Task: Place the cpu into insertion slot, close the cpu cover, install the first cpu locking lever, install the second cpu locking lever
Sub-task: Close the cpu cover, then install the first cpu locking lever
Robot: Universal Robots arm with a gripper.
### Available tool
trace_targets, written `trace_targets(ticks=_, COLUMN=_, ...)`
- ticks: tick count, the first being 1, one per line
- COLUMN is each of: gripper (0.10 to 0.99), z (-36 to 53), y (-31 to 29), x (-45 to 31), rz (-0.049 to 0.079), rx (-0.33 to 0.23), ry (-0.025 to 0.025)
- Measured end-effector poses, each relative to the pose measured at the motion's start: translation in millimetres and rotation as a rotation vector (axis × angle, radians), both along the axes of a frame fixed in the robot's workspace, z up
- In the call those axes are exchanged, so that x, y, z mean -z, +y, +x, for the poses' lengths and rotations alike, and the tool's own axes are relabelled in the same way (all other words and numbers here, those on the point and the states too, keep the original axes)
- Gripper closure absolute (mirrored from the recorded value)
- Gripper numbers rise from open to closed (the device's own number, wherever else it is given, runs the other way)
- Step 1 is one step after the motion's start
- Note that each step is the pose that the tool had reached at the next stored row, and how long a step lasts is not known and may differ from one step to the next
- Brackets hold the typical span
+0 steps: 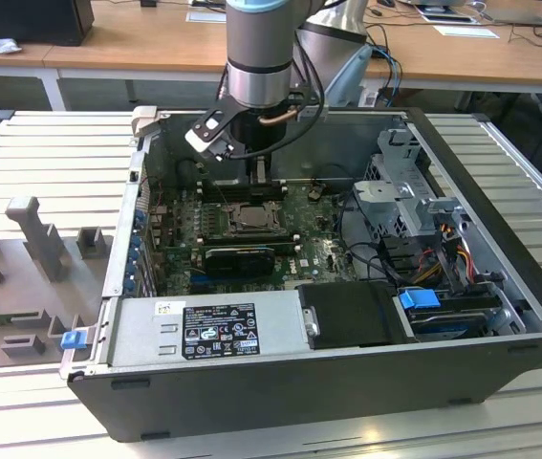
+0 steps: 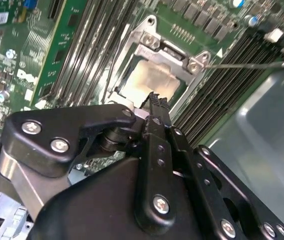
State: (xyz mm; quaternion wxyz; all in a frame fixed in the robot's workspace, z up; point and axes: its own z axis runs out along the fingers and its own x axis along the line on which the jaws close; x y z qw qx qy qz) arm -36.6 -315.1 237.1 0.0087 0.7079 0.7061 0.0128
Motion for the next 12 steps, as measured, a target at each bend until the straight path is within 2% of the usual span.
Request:
trace_targets(ticks=5, gripper=0.98, z=-4.6, y=-0.1, x=-1.4, rz=0.0, rx=0.0, ry=0.0002)
trace_targets(ticks=7, gripper=0.98, z=-4.6, y=0.0, x=-9.5, rz=0.0, rx=0.0, ry=0.0001)
trace_targets(ticks=12, gripper=0.98, z=-4.6, y=0.0, x=-20.7, rz=0.0, rx=0.0, ry=0.0001)
